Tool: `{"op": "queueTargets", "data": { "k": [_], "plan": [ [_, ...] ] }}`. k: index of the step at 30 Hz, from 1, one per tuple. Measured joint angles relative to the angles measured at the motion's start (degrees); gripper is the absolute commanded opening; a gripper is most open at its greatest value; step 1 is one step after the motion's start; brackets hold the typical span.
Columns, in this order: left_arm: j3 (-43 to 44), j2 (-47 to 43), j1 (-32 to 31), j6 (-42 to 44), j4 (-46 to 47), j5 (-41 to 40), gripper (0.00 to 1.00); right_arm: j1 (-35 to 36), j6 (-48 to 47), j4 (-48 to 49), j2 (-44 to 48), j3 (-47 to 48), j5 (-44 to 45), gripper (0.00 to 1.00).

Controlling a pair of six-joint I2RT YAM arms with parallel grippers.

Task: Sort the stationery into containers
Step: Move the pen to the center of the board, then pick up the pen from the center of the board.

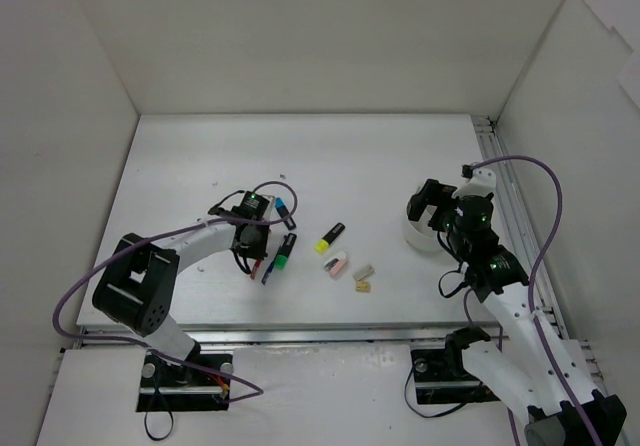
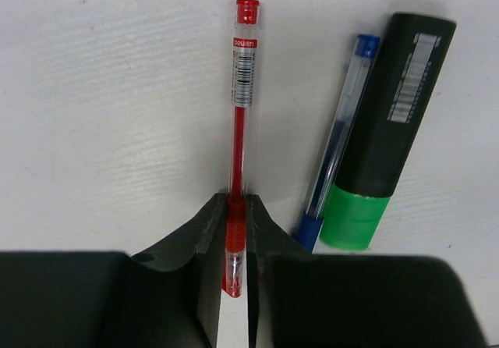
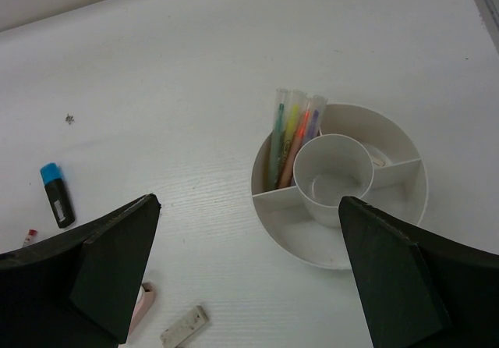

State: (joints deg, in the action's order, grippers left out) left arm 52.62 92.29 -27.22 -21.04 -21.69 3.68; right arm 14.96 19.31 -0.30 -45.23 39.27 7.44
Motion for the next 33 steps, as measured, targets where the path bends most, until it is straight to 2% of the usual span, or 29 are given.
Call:
{"op": "queueTargets", "data": {
  "k": [8,14,18,22,27,33],
  "plan": [
    [-3.1,-9.55,0.0,-2.01,-4.44,0.76,0.0,0.02,-1.64,0.04,-0.02,0.0,-5.18,0.98],
    [-3.04,-21.59,0.0,-8.15,-4.61,0.96,0.0,0.22,-3.19,3.43,-0.92,-0.48,-17.77,0.98],
    [-3.04,-25.94,-0.04,-18.82,-1.33,-0.09,0.0,3.96,-2.34,10.78,-4.0,-2.36,-25.75,0.98],
    [-5.7,-28.02,-0.79,-32.81,6.4,-2.4,0.0,10.54,0.28,19.23,-9.7,-4.61,-29.97,0.98],
    [-6.4,-28.3,-6.56,-46.38,9.9,-9.99,0.0,18.49,0.7,25.09,-15.43,-4.85,-30.58,0.98],
    [-1.03,-26.08,-11.39,-55.04,10.14,-15.96,0.0,26.51,-1.03,27.52,-22.88,-2.03,-28.65,0.98]
  ]
}}
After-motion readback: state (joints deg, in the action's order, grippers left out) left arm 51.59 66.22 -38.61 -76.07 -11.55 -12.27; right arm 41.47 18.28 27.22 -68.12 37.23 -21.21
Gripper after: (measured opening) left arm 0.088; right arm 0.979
